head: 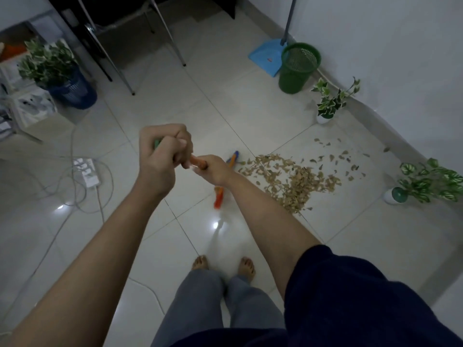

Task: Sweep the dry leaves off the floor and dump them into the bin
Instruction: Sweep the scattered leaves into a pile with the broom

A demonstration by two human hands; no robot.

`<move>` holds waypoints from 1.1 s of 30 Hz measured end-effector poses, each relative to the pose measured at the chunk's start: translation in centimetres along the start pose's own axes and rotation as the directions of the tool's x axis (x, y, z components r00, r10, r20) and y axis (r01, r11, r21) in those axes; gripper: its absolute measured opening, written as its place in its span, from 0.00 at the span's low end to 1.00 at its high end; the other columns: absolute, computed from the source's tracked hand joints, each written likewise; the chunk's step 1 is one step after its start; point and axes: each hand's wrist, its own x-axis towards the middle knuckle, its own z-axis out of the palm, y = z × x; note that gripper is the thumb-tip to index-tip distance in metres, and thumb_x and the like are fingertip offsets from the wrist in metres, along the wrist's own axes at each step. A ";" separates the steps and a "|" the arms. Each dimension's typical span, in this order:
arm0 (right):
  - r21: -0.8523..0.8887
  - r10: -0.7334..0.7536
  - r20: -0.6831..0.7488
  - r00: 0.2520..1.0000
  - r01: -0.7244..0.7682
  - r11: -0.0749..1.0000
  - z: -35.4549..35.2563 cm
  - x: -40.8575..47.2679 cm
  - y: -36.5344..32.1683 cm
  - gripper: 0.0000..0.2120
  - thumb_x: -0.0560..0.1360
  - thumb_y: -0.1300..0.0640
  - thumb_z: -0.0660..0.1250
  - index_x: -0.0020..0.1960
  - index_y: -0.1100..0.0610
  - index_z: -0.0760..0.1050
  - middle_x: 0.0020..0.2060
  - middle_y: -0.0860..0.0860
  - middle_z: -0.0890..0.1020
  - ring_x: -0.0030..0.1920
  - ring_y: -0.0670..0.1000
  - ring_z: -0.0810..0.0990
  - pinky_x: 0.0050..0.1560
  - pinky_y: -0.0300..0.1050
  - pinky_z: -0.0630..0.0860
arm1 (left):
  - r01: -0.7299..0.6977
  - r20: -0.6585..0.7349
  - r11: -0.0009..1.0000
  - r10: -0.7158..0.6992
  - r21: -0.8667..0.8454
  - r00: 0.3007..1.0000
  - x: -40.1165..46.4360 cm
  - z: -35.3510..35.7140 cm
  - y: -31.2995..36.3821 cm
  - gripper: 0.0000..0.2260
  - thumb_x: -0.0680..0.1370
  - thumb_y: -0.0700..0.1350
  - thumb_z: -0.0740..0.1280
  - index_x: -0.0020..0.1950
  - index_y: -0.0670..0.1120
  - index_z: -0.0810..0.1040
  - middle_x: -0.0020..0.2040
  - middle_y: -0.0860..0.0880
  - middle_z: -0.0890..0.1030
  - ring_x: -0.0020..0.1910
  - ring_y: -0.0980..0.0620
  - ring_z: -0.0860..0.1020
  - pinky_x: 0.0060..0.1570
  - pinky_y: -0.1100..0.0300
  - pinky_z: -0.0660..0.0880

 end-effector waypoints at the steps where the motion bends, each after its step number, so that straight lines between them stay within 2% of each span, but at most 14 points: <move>1: 0.003 0.013 -0.010 1.000 -0.013 1.000 -0.1 -0.4 1.2 0.12 0.76 0.60 0.62 0.35 0.60 0.69 0.35 0.55 0.73 0.38 0.52 0.69 0.31 0.39 0.61 | 0.027 -0.004 1.000 -0.027 -0.015 1.000 0.0 0.5 -0.6 0.11 0.65 0.42 0.57 0.23 0.53 0.64 0.21 0.60 0.65 0.20 0.56 0.64 0.27 0.64 0.60; 3: 0.012 0.048 -0.031 0.998 -0.047 0.999 -0.6 -1.3 3.2 0.12 0.76 0.62 0.61 0.34 0.58 0.67 0.34 0.55 0.72 0.37 0.53 0.70 0.32 0.42 0.61 | 0.059 -0.009 0.997 -0.060 -0.038 0.998 0.1 1.4 -1.3 0.10 0.65 0.42 0.57 0.23 0.49 0.61 0.21 0.60 0.65 0.20 0.55 0.64 0.27 0.62 0.59; 6: 0.021 0.047 -0.063 0.997 -0.046 0.999 -2.2 -1.8 3.9 0.10 0.75 0.63 0.61 0.34 0.59 0.67 0.34 0.55 0.73 0.37 0.53 0.70 0.34 0.44 0.62 | 0.049 -0.002 0.996 -0.049 -0.077 0.999 1.5 2.5 -0.7 0.10 0.65 0.42 0.56 0.23 0.51 0.63 0.20 0.57 0.62 0.19 0.53 0.63 0.26 0.60 0.57; 8: 0.052 0.013 -0.122 0.992 -0.007 0.999 -3.4 -1.1 2.7 0.14 0.74 0.62 0.61 0.31 0.56 0.64 0.32 0.53 0.72 0.36 0.52 0.70 0.35 0.45 0.63 | -0.017 0.022 0.994 0.020 -0.111 1.000 3.3 2.8 0.6 0.11 0.66 0.42 0.56 0.24 0.52 0.65 0.20 0.54 0.61 0.19 0.52 0.61 0.25 0.60 0.56; 11: 0.072 -0.005 -0.208 0.978 0.020 0.997 -5.5 0.9 -0.2 0.19 0.73 0.60 0.62 0.27 0.49 0.60 0.28 0.47 0.70 0.35 0.51 0.70 0.37 0.47 0.65 | -0.137 0.070 0.977 0.150 -0.162 0.986 6.7 2.4 2.7 0.12 0.66 0.40 0.54 0.25 0.55 0.67 0.21 0.59 0.63 0.18 0.55 0.61 0.26 0.65 0.57; 14: 0.104 -0.004 -0.230 0.973 0.029 0.994 -7.7 4.1 -2.6 0.18 0.73 0.61 0.61 0.27 0.50 0.61 0.26 0.45 0.68 0.32 0.49 0.67 0.34 0.40 0.63 | -0.196 0.097 0.970 0.211 -0.147 0.973 10.4 1.3 3.1 0.14 0.66 0.41 0.54 0.26 0.57 0.69 0.22 0.62 0.65 0.18 0.57 0.61 0.27 0.66 0.58; 16: 0.099 -0.006 -0.227 0.974 0.029 0.995 -8.7 6.8 -3.1 0.14 0.74 0.61 0.62 0.30 0.55 0.67 0.30 0.49 0.72 0.33 0.49 0.69 0.30 0.35 0.62 | -0.205 0.104 0.971 0.217 -0.121 0.971 12.7 0.4 2.0 0.14 0.66 0.40 0.55 0.26 0.57 0.69 0.22 0.60 0.64 0.18 0.56 0.62 0.27 0.66 0.58; 18: 0.087 0.041 -0.225 0.973 -0.022 0.996 -9.3 10.0 -2.3 0.08 0.75 0.59 0.63 0.39 0.62 0.75 0.36 0.55 0.78 0.38 0.50 0.72 0.31 0.35 0.63 | -0.171 0.109 0.979 0.183 -0.115 0.977 14.9 -0.4 -0.2 0.12 0.65 0.40 0.56 0.25 0.56 0.67 0.21 0.56 0.63 0.18 0.54 0.61 0.27 0.65 0.57; 20: 0.076 0.110 -0.238 0.965 -0.094 0.993 -9.6 12.3 -1.3 0.09 0.75 0.56 0.64 0.45 0.63 0.78 0.41 0.57 0.81 0.40 0.52 0.75 0.33 0.40 0.62 | -0.086 0.141 0.990 0.102 -0.112 0.985 16.9 -1.1 -2.4 0.11 0.65 0.41 0.57 0.24 0.53 0.65 0.20 0.54 0.61 0.19 0.51 0.59 0.27 0.64 0.57; 23: 0.094 0.209 -0.266 0.941 -0.191 0.977 -9.8 13.4 0.2 0.11 0.76 0.57 0.63 0.36 0.59 0.73 0.35 0.55 0.78 0.36 0.51 0.72 0.33 0.37 0.63 | 0.068 0.193 0.989 -0.042 -0.131 0.980 19.5 -2.5 -5.0 0.10 0.64 0.43 0.57 0.23 0.54 0.65 0.21 0.58 0.63 0.19 0.48 0.59 0.26 0.62 0.57; 27: 0.097 0.357 -0.324 0.876 -0.345 0.934 -9.7 13.7 1.7 0.13 0.75 0.60 0.59 0.32 0.55 0.66 0.32 0.53 0.74 0.35 0.52 0.72 0.39 0.47 0.68 | 0.188 0.264 0.958 -0.127 -0.219 0.956 22.5 -4.1 -6.9 0.09 0.63 0.44 0.57 0.23 0.54 0.65 0.20 0.57 0.63 0.19 0.52 0.60 0.26 0.58 0.56; 30: 0.149 0.427 -0.370 0.825 -0.401 0.904 -11.3 14.9 0.0 0.15 0.76 0.58 0.58 0.30 0.51 0.63 0.32 0.51 0.74 0.37 0.54 0.74 0.42 0.49 0.72 | 0.194 0.323 0.939 -0.097 -0.284 0.941 25.9 -4.8 -6.1 0.09 0.63 0.44 0.57 0.23 0.52 0.64 0.20 0.57 0.63 0.19 0.53 0.59 0.26 0.60 0.55; 33: 0.206 0.393 -0.472 0.789 -0.335 0.919 -14.2 17.0 -3.3 0.16 0.75 0.57 0.59 0.29 0.50 0.62 0.32 0.49 0.73 0.39 0.55 0.75 0.43 0.48 0.69 | 0.146 0.363 0.921 -0.006 -0.360 0.932 30.3 -5.5 -3.6 0.09 0.63 0.43 0.56 0.23 0.53 0.65 0.19 0.59 0.63 0.18 0.56 0.58 0.26 0.57 0.53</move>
